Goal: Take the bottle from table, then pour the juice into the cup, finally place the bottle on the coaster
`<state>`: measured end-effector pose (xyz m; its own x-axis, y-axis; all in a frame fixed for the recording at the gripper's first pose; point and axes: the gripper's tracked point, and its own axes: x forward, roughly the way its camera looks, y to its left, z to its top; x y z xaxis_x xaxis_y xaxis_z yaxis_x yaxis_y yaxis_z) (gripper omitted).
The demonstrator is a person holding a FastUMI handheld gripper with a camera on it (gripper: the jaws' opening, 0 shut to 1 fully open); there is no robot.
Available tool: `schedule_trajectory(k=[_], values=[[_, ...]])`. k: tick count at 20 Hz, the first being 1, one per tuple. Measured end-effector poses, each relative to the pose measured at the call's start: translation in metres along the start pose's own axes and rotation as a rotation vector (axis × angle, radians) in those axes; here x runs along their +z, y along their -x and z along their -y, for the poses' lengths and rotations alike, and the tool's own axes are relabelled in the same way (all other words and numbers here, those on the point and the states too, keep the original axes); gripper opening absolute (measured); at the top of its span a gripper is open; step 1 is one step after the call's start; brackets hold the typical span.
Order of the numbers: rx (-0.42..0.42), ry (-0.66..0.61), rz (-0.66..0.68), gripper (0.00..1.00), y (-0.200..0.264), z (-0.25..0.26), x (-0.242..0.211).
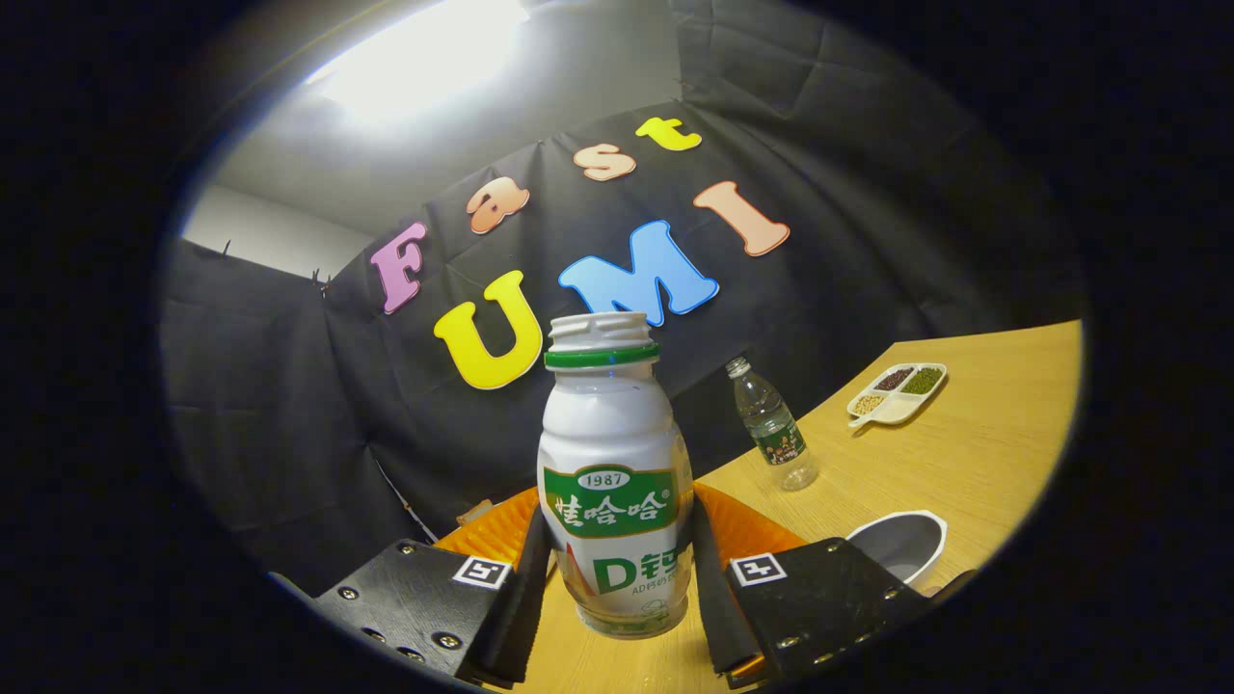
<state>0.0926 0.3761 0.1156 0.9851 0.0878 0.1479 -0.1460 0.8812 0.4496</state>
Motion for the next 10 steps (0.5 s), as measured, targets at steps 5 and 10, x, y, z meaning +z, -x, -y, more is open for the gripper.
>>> schedule_trajectory(k=[5, 10], values=[[-0.058, 0.21, -0.009, 0.68, -0.018, 0.014, -0.01], [-0.07, 0.3, -0.047, 0.68, -0.03, 0.022, -0.032]])
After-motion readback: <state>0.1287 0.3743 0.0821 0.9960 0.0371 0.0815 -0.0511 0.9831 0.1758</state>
